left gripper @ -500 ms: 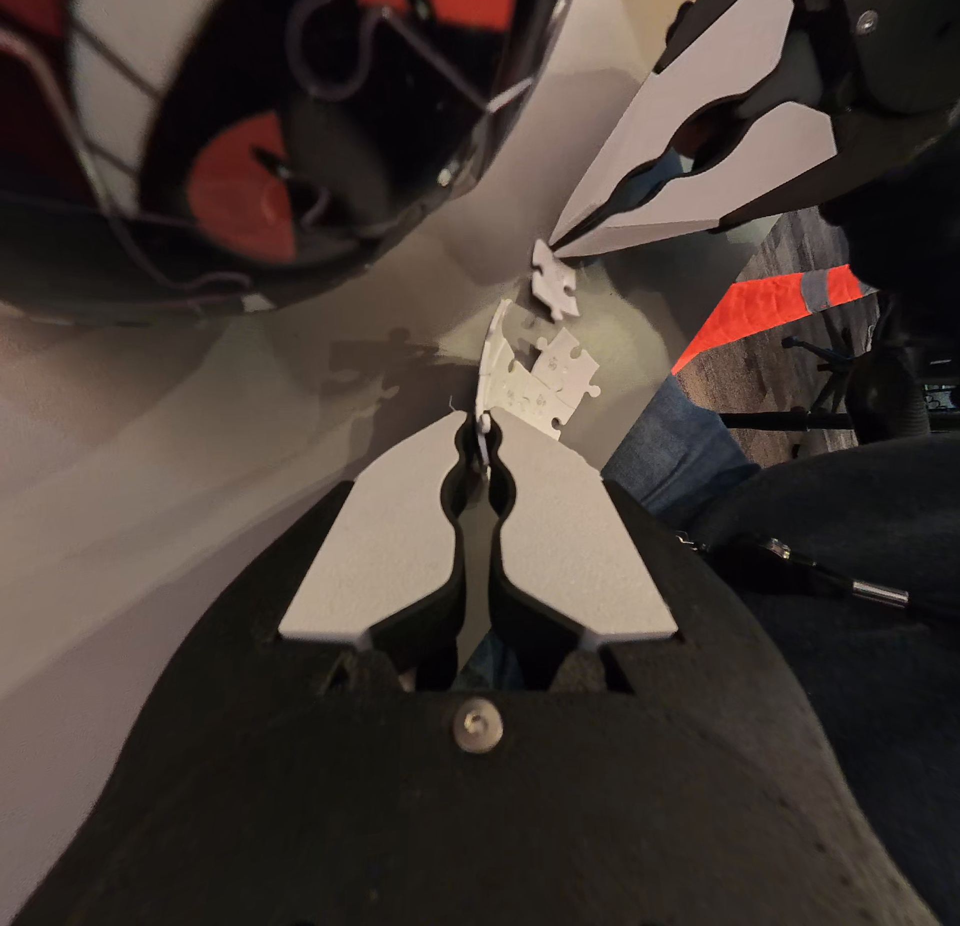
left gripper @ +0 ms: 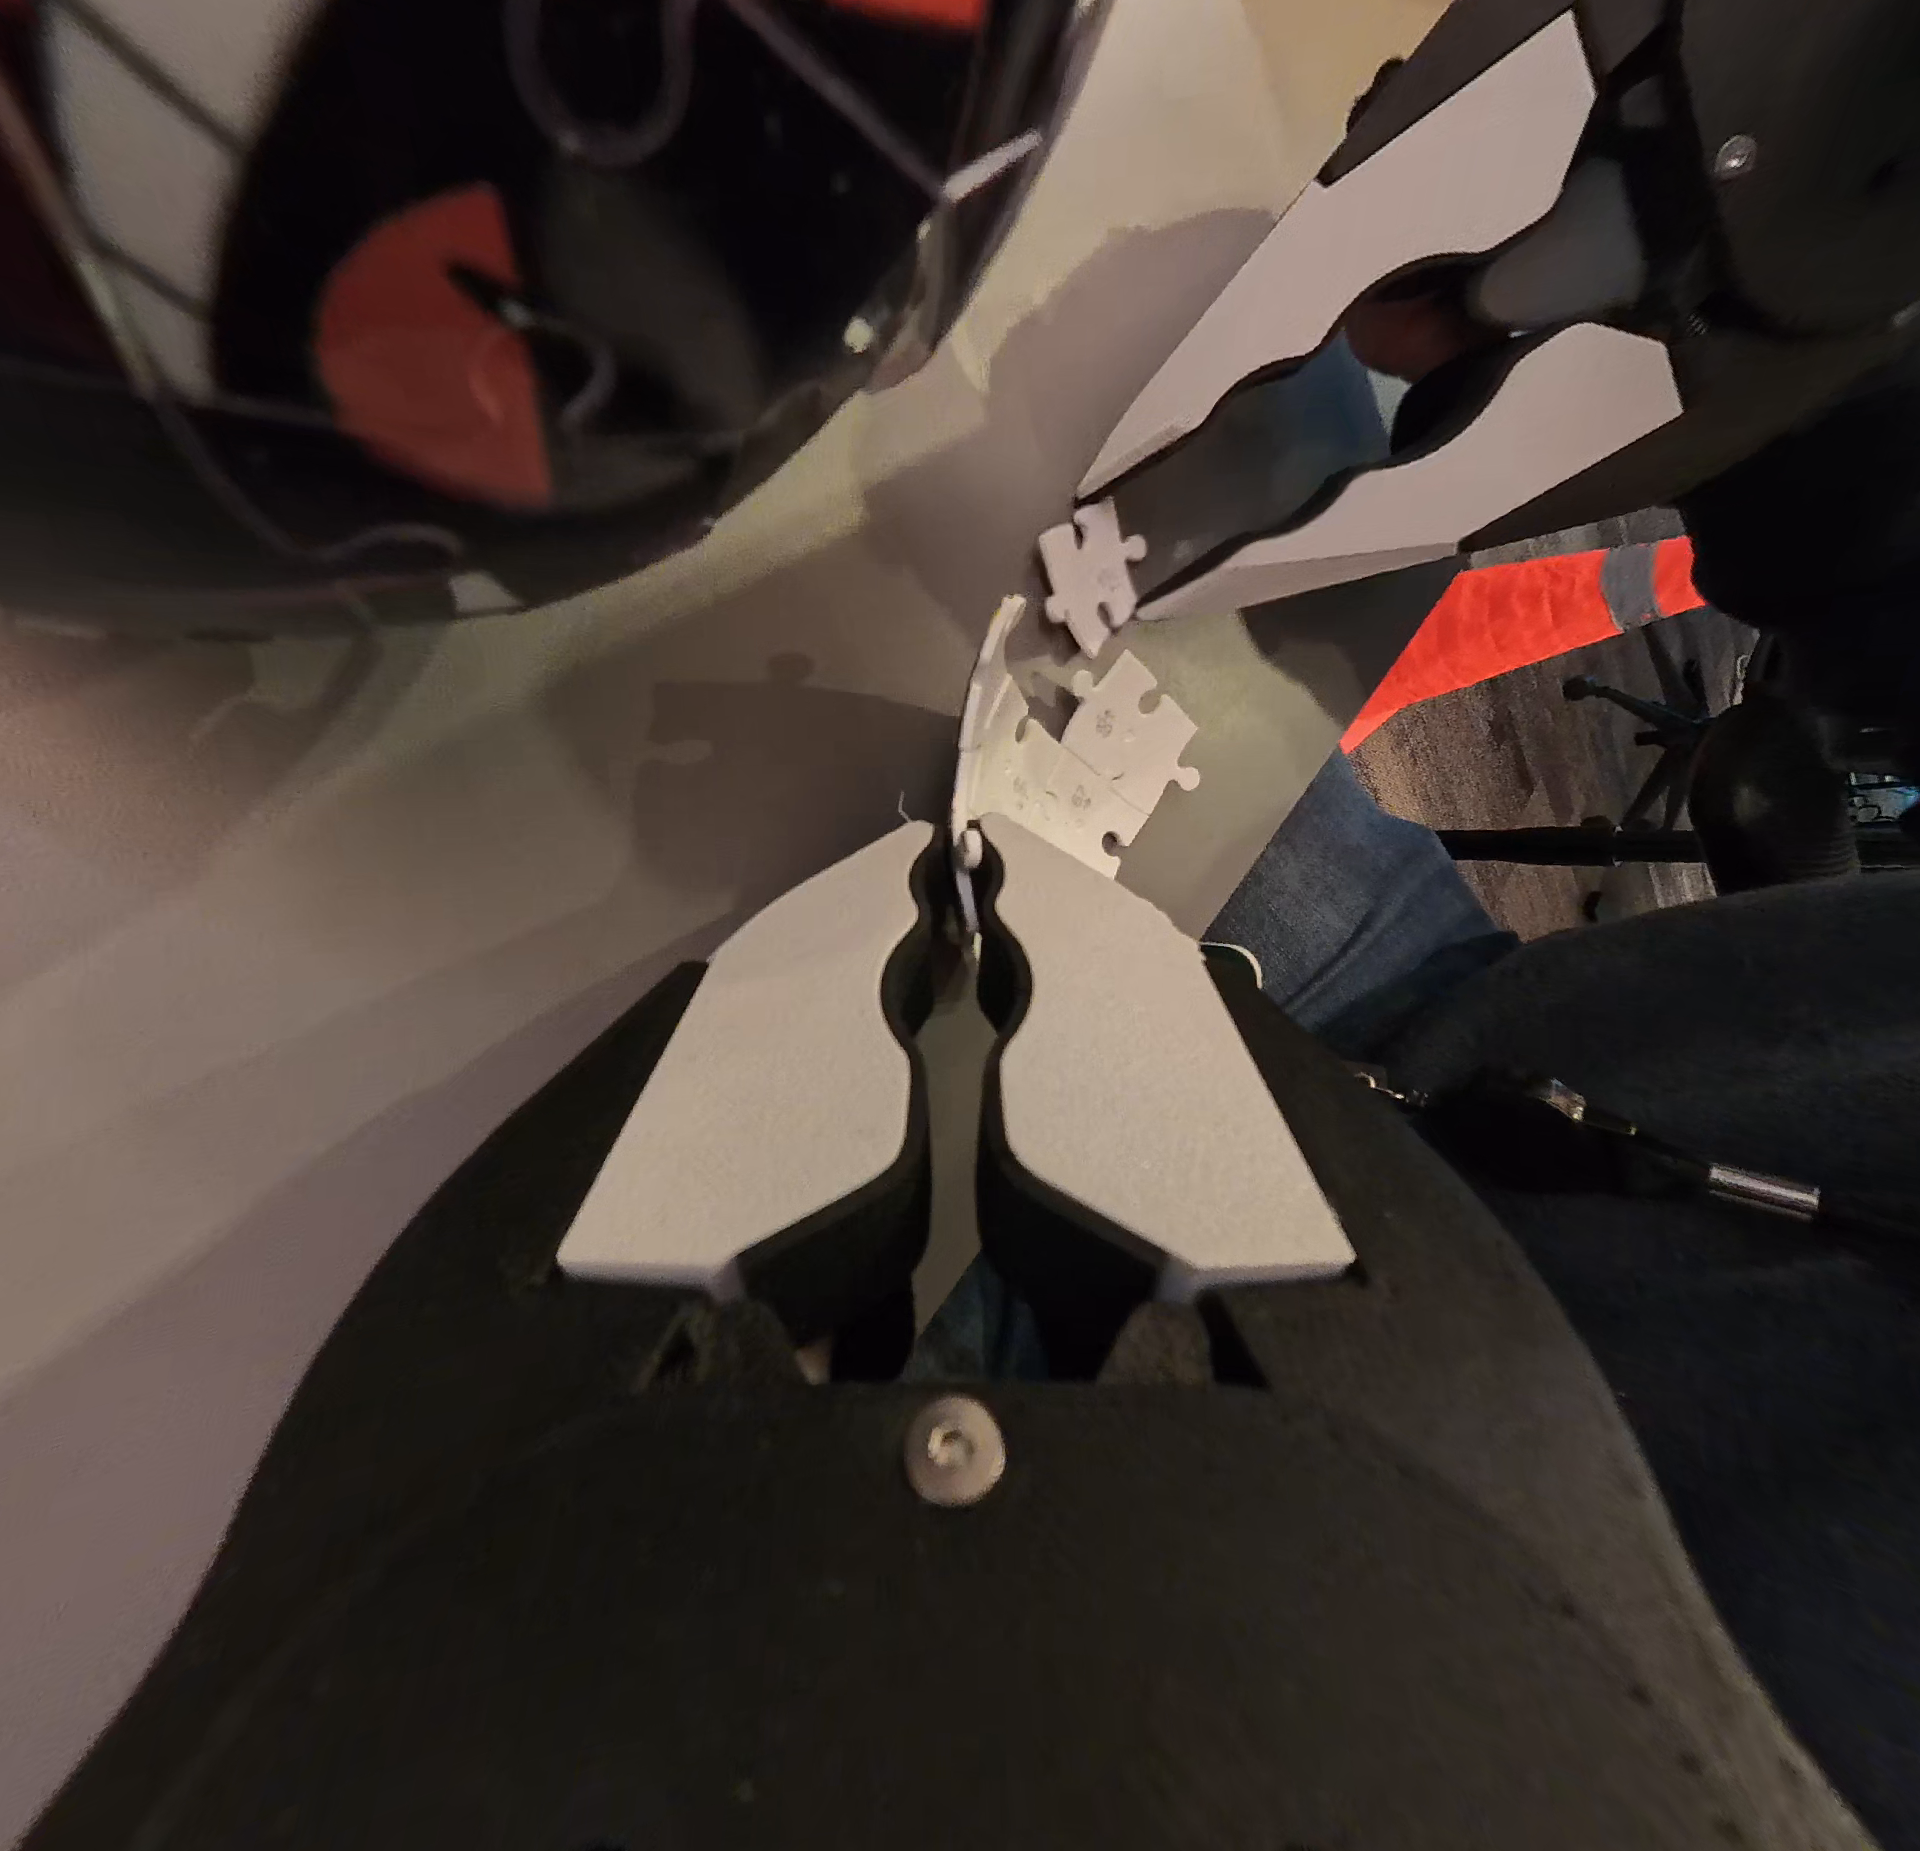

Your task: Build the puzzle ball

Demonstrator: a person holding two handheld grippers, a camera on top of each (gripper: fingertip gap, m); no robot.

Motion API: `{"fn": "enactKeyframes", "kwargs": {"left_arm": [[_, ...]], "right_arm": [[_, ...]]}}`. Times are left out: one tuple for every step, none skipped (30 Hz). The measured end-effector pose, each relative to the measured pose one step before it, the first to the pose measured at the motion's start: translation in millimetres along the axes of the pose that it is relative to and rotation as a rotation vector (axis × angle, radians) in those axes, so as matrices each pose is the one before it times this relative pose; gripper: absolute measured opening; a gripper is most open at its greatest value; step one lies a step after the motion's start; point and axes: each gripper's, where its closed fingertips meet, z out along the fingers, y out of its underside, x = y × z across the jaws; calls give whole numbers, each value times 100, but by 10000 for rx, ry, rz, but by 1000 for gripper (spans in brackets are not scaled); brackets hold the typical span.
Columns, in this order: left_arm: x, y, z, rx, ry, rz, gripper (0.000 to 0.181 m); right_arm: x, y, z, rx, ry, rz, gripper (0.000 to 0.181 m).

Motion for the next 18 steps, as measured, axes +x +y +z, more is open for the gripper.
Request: {"fn": "enactKeyframes", "kwargs": {"left_arm": [[8,34,25,-4,12,-10,2],[-4,17,9,-6,2,-6,3],[0,12,19,-7,3,-1,2],[9,12,10,-17,6,1,2],[-6,-3,9,-16,-5,8,2],[3,-24,9,-18,-8,16,2],[15,-33,5,-14,-3,17,2],[27,-33,-5,-11,-2,12,2],[25,-21,11,-13,-6,21,2],[17,-12,15,-16,-8,20,2],[12,-13,5,-5,-1,-1,2],[4,6,-13,-1,-4,-4,2],[3,28,-35,-2,-13,-7,2],[7,51,-72,0,-14,-7,2],[-13,80,-102,-7,-16,-3,2],[-33,116,-116,-11,-12,-4,2],[-54,109,-104,-8,-4,-21,2],[-70,128,-100,-16,6,-27,2]], "right_arm": [[-114,-44,-4,96,3,0,5],[-42,-17,-4,65,32,31,4],[-38,54,-1,13,11,28,4],[0,-31,-65,41,15,0,3],[42,-103,-109,62,34,-6,0],[34,51,-50,-61,22,-25,0],[9,226,57,-153,23,-93,0],[16,93,69,-59,35,-100,0],[23,-6,28,-20,-7,19,0],[63,-64,-60,8,9,16,0],[143,-225,-183,84,41,82,0],[37,-369,-287,123,-10,191,5],[-284,-386,-249,124,-166,262,18],[-492,-274,-124,108,-151,71,23],[-350,-5,69,-11,50,-70,24],[-293,156,247,-96,106,-37,28],[-325,179,353,-115,42,46,34],[-316,196,360,-102,6,6,34]]}}
